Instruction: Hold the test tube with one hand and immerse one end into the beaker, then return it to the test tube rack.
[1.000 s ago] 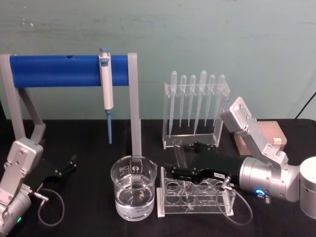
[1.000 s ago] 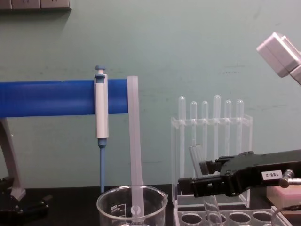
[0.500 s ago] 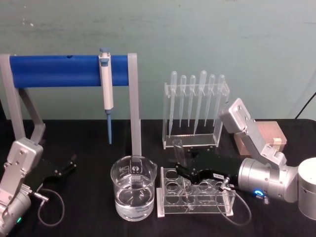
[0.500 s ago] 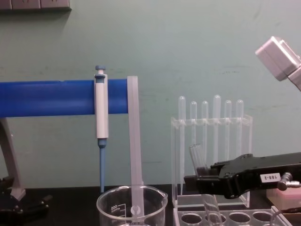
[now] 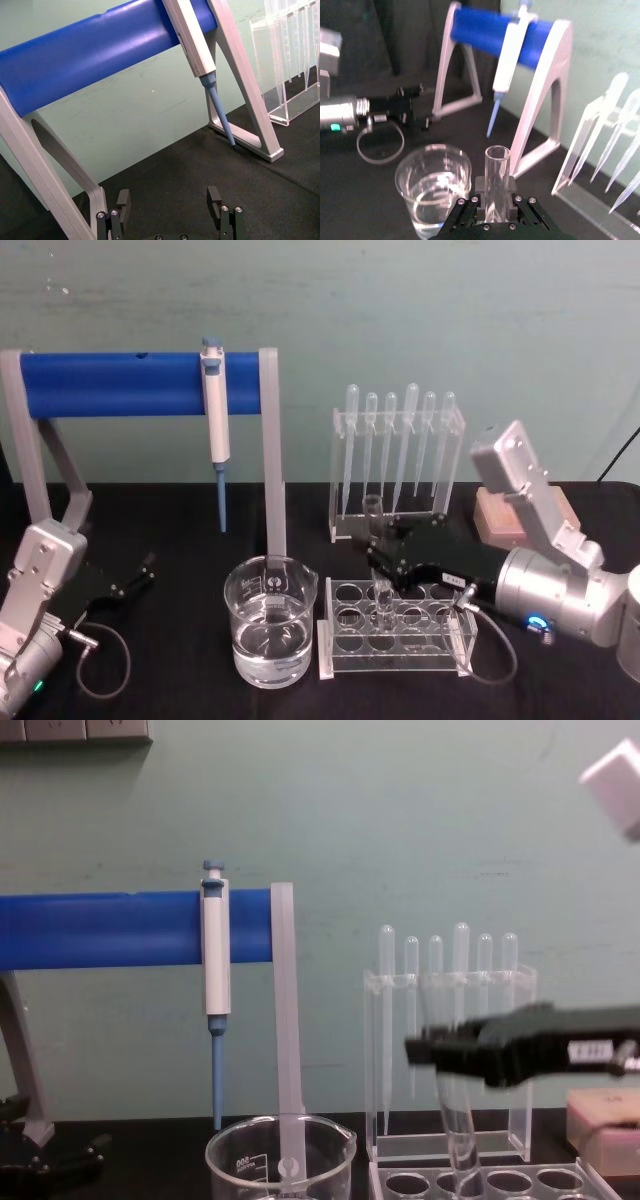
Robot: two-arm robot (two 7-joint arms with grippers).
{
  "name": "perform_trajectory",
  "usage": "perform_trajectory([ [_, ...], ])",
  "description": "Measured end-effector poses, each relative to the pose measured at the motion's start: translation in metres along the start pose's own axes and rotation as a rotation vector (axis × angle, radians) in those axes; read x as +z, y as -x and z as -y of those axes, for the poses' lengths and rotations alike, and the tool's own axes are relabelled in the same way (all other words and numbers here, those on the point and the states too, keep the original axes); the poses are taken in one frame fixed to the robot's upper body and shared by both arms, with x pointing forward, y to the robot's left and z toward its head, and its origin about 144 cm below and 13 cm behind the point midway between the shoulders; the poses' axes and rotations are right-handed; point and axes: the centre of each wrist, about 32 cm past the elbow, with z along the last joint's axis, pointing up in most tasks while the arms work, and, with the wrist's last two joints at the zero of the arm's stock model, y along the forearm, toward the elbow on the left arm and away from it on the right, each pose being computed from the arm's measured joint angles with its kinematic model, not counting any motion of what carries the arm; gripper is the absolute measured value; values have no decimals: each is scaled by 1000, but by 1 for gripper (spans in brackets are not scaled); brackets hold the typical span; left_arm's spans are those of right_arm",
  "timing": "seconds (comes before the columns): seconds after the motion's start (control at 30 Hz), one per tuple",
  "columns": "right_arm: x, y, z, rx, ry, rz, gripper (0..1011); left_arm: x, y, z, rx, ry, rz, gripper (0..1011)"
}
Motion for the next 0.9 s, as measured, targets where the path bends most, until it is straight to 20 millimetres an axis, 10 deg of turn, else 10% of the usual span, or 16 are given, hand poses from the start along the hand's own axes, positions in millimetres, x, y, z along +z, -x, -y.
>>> perform_trajectory([
  [0.9, 33, 17, 36, -105, -246, -4, 225, 0, 0, 0, 0, 0, 0, 1000],
])
